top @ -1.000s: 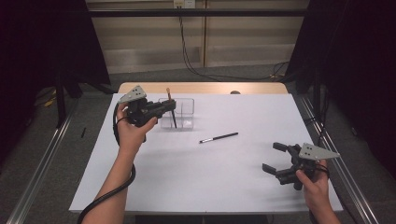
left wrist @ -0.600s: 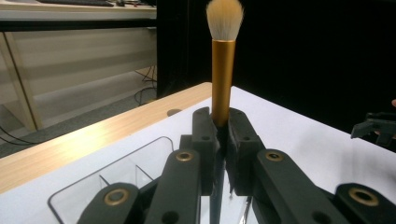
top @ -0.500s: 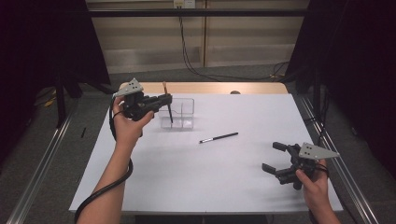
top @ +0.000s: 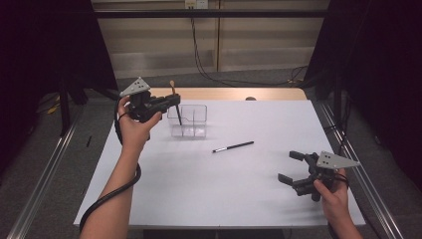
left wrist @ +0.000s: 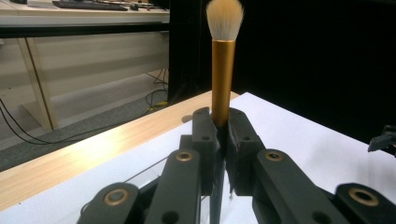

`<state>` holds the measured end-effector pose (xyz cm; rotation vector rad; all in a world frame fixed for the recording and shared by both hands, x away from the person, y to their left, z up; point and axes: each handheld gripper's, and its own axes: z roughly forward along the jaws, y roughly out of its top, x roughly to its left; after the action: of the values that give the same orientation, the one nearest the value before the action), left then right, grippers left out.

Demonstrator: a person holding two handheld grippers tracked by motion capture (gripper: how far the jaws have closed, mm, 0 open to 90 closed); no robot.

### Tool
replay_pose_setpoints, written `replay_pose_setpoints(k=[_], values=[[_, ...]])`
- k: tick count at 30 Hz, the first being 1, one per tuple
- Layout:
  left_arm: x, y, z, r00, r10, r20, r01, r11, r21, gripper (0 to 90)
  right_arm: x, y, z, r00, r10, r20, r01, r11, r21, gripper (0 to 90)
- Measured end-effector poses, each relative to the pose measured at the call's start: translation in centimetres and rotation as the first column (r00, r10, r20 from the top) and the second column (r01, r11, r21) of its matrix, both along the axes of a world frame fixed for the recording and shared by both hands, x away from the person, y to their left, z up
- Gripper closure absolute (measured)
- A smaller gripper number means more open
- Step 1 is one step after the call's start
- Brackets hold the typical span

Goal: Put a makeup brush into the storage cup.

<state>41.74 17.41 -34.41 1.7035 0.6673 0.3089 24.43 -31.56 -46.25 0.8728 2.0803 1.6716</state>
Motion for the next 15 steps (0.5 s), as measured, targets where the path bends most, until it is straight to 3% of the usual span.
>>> replay_pose_setpoints(k=[15], values=[[0.98, 0.2, 0.78, 0.9992, 0.039, 0.01, -0.039, 0.9992, 0.008, 83.6, -0.16, -0.1, 0.07, 1.0, -0.003, 0.004, 0.003, 1.0, 0.001, 3.0]])
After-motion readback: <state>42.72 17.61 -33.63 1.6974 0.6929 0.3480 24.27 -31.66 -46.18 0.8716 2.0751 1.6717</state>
